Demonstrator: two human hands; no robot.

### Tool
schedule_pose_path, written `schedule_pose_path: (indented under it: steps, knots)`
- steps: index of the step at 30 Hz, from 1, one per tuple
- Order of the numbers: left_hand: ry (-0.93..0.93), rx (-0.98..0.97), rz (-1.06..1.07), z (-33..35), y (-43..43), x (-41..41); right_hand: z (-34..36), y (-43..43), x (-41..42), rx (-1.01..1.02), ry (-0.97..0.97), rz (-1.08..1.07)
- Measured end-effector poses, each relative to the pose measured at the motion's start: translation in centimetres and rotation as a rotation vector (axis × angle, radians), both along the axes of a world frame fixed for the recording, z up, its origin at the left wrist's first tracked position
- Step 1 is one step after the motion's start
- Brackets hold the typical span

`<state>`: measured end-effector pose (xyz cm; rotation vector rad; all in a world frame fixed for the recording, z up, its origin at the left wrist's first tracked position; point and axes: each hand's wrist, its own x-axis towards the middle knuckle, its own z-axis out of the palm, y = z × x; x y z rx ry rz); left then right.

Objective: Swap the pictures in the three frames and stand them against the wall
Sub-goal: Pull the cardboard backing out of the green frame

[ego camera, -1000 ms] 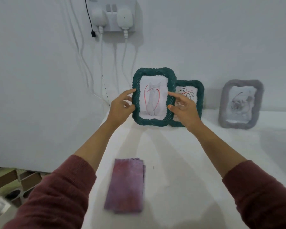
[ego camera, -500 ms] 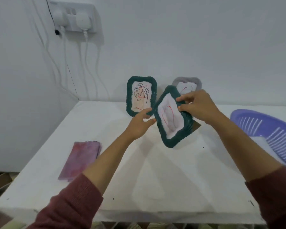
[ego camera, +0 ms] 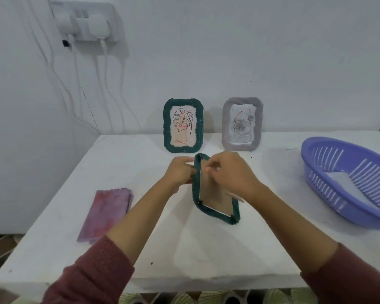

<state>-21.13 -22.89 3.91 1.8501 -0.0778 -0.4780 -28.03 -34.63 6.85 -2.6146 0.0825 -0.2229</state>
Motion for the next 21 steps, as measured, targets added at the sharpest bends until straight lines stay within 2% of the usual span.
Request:
schedule_pose_path:
  steps: [3, 7, 15, 19, 21]
  knots:
    - [0.001, 0.079, -0.010, -1.8, 1.0, 0.6, -1.9, -2.1, -0.1, -0.043, 0.143, -0.079]
    - [-0.063, 0.206, -0.006, -4.5, 1.4, 0.8, -5.3, -2.4, -1.1, 0.000, 0.323, 0.017]
    - [-0.225, 0.447, -0.066, -6.9, 1.7, 0.9, -7.8, -2.9, -1.4, 0.109, 0.214, 0.028]
    - [-0.383, 0.440, -0.029, -6.1, 1.6, 2.5, -8.0, -5.1, 1.0, 0.218, 0.050, -0.057]
    - [-0.405, 0.395, -0.023, -5.8, 1.3, 3.1, -8.3, -6.3, 3.0, 0.214, -0.012, -0.112]
